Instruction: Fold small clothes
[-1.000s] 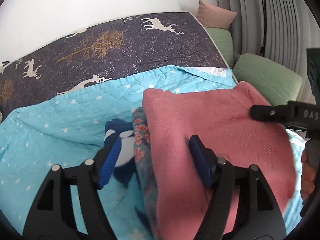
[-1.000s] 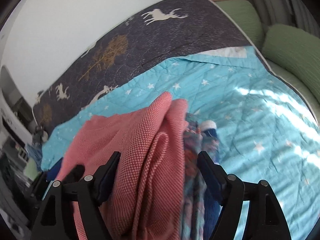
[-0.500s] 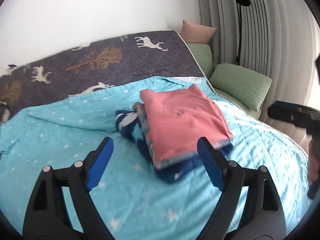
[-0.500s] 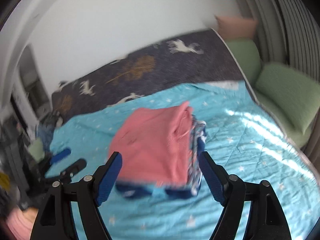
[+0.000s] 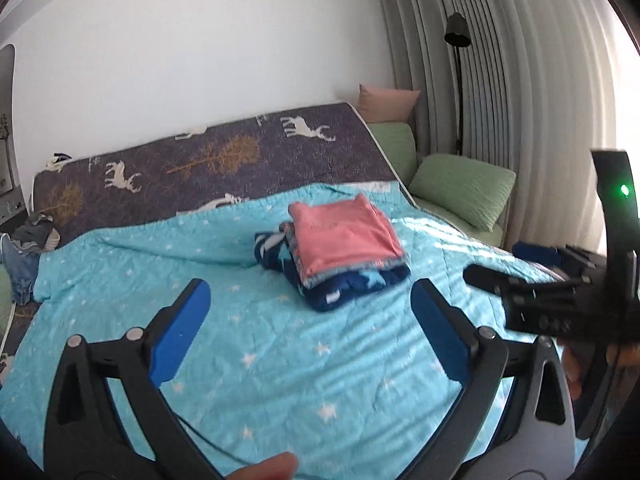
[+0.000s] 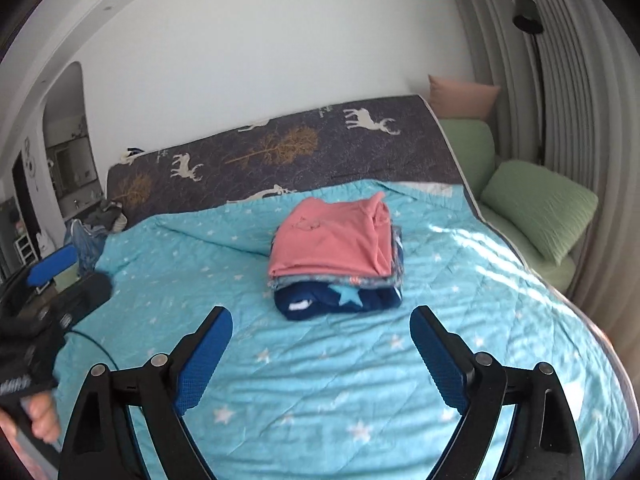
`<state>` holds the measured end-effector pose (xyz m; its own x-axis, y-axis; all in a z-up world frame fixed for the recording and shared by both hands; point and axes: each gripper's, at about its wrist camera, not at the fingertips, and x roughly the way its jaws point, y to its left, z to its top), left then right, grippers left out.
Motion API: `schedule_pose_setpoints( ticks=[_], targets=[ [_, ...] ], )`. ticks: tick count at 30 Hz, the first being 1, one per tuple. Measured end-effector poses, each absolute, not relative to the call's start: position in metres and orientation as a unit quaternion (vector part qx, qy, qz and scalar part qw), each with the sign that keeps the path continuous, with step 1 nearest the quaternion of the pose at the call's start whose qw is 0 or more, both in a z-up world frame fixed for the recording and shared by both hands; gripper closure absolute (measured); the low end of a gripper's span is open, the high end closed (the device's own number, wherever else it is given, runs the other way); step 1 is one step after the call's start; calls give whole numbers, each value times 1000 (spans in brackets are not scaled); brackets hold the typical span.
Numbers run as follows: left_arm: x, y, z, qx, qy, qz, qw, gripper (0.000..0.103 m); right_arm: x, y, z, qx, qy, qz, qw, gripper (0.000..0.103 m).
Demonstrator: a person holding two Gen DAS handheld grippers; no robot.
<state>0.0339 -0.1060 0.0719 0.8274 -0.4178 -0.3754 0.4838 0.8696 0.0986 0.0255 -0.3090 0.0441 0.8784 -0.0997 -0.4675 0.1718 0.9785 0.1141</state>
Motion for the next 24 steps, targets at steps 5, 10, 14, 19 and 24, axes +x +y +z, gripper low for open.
schedule_pose_setpoints(
  ticks=[5,10,14,19,24],
  targets=[
    [11,-95,62,89,195,-230,949,3,-3,-296,44,61,243,-87,964,11],
    [0,-85,55,80,212,-220,949,3,-19,-284,40,58,259,-70,961,11],
    [-5,-77,54,68,216,-214,950,3,-33,-270,40,46,259,-69,962,11],
    [-9,-73,52,65,217,-202,953,3,-44,-257,39,34,257,-72,963,11],
    [-8,-75,48,64,221,-205,951,3,-50,-251,41,31,250,-70,965,11]
  ],
)
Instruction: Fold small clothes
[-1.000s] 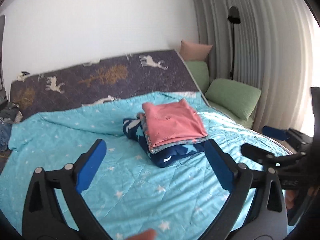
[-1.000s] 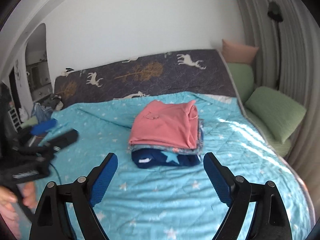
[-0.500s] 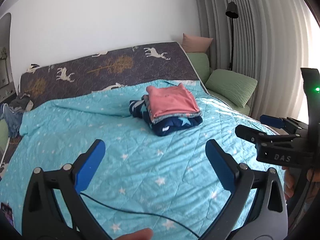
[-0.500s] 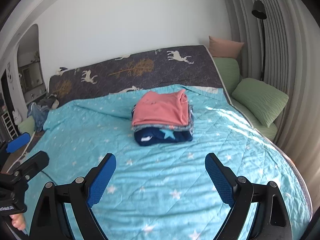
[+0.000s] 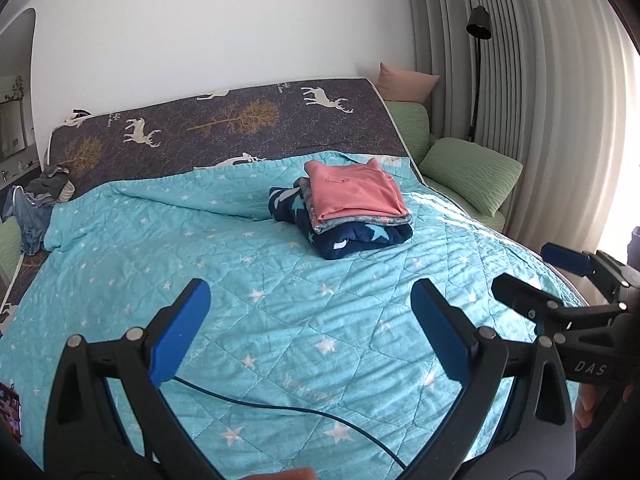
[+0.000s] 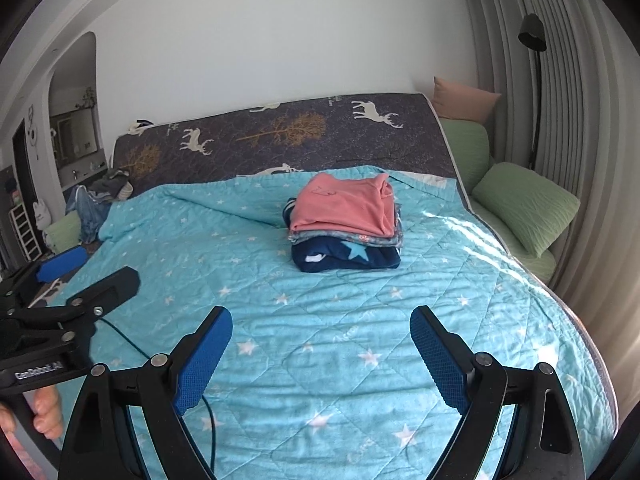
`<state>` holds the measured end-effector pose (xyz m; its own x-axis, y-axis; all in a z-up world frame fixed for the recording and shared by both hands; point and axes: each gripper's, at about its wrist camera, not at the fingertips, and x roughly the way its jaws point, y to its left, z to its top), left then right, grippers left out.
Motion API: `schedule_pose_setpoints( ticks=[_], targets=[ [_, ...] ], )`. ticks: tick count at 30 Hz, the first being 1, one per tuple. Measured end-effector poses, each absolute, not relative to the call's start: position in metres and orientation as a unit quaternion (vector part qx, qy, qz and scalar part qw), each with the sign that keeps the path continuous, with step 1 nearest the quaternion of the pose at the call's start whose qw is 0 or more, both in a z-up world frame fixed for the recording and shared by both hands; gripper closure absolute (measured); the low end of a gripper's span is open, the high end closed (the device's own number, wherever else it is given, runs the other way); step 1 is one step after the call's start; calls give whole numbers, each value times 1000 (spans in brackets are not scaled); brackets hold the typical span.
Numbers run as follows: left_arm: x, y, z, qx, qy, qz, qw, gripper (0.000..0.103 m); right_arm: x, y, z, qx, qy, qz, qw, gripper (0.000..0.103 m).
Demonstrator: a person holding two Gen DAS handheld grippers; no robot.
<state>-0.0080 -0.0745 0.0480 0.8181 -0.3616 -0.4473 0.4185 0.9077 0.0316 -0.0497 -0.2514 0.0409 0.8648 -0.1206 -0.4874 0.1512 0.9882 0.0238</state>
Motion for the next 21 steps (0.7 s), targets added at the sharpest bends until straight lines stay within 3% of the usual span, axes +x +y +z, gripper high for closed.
schedule_pose_setpoints(
  ticks=[21],
  targets=[
    [-1,-82,34,75,224,-210,949,3,-43,-252,35,37,244,-89,965,11]
  ],
)
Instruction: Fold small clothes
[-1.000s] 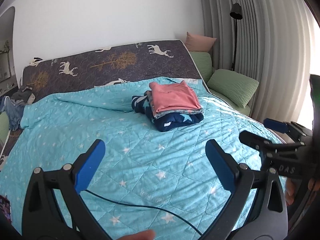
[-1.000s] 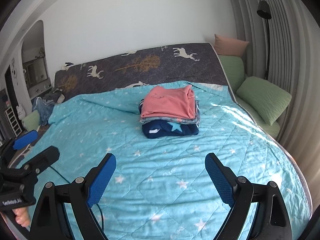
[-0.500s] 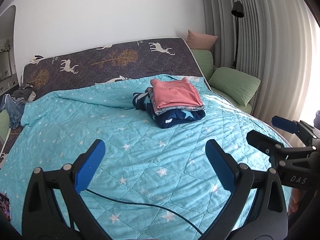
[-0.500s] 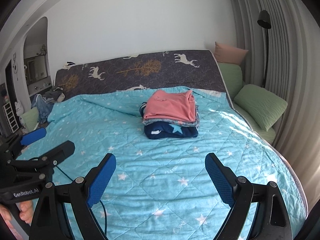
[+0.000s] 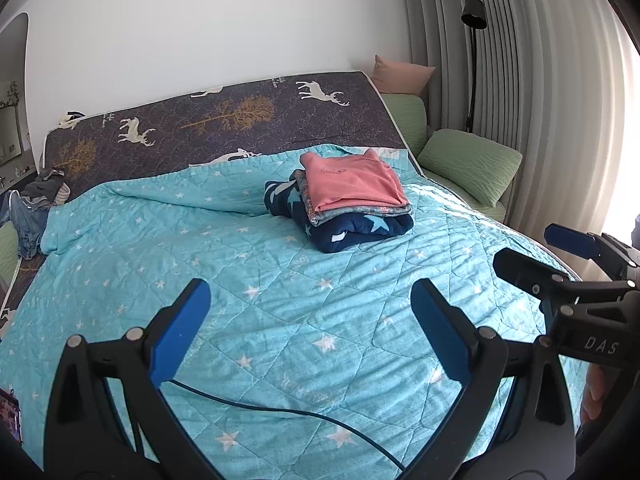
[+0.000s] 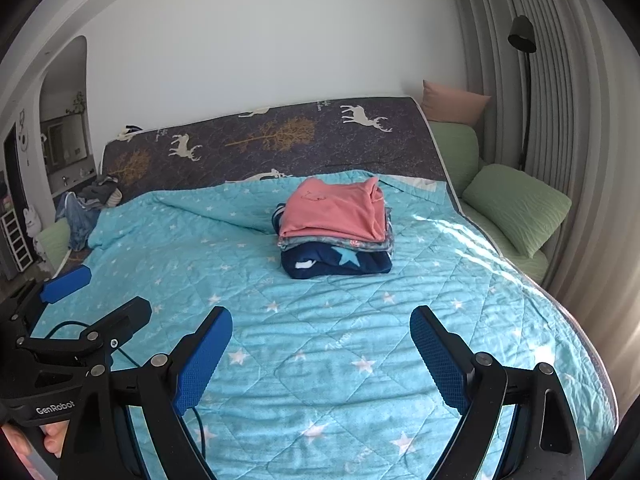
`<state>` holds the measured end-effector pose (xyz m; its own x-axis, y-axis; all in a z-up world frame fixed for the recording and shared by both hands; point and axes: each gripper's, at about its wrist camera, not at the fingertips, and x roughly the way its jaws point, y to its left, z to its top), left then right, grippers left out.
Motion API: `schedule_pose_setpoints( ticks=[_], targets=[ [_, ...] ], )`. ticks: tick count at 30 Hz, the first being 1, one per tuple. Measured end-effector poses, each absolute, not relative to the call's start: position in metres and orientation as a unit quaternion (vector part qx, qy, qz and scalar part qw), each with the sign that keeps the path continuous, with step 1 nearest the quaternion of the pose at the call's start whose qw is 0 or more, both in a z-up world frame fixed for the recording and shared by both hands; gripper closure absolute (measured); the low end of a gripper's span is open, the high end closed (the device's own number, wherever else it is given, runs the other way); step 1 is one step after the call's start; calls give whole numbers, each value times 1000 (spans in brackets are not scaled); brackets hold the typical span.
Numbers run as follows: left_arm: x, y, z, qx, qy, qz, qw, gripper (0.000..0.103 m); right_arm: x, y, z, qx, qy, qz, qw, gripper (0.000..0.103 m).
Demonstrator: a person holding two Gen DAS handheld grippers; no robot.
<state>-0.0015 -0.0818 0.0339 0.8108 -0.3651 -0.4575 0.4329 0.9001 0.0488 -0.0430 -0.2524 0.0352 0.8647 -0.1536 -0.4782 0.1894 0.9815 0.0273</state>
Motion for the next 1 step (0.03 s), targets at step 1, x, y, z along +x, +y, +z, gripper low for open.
schedule_pose_setpoints(
  ticks=[1],
  targets=[
    [-1,-82,33,75,224,-211,949,3,-43,-252,35,38,245,-88,965,11]
  ],
)
